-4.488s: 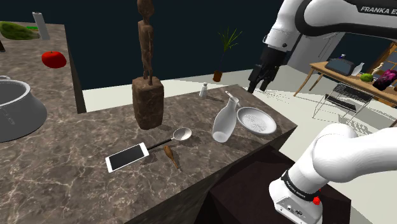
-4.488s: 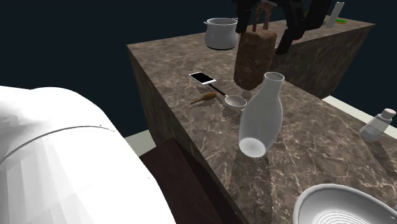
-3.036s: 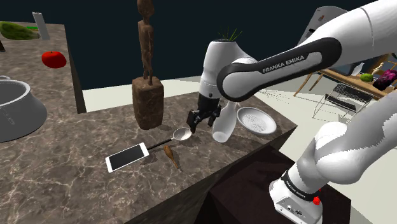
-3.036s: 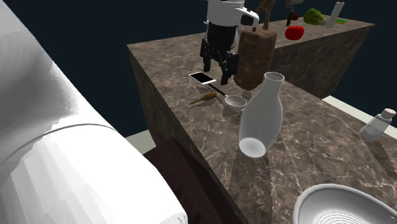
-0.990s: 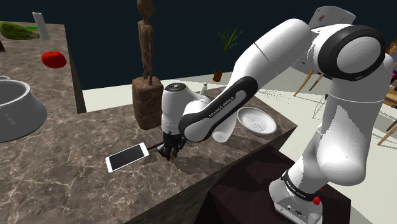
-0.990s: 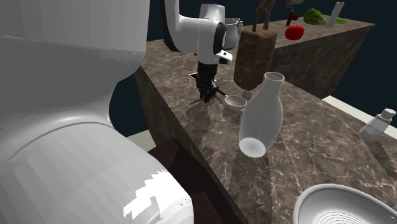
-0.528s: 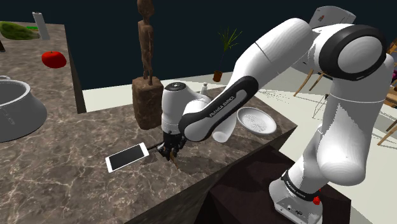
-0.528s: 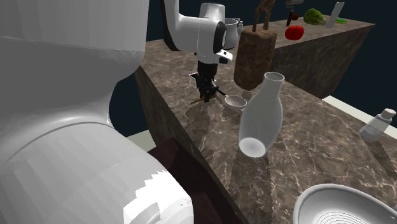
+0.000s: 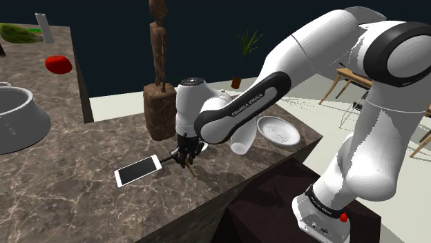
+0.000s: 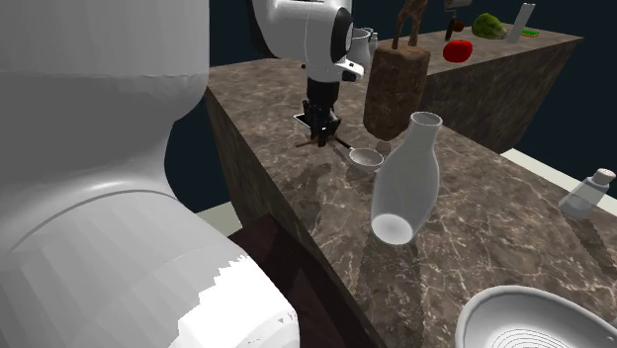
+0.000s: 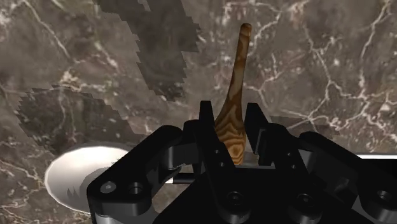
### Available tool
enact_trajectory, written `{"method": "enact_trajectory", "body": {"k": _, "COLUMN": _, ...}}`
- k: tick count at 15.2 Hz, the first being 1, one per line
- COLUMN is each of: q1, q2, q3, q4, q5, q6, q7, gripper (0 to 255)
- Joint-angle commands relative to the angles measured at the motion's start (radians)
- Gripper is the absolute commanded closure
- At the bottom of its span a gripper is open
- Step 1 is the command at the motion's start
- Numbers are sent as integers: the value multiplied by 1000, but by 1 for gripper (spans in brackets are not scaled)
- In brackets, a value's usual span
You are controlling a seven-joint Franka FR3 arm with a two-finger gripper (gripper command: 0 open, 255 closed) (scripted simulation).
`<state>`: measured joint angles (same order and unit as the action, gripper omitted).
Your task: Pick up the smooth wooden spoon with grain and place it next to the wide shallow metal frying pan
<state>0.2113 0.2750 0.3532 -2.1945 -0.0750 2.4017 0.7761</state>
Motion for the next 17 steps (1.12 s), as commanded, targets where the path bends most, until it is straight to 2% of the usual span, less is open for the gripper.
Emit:
{"method": "enact_trajectory", "body": {"k": 1, "q1": -4, "q2": -22, "q3": 5, "q4": 3, "q5": 11, "q6": -25, "q7": -7, "gripper": 255}}
{"method": "enact_trajectory", "body": {"k": 17, "q1": -21, "q2": -160, "q3": 23, "q4": 61, "q5": 78, "q6": -211, "q7": -47, "gripper": 255}}
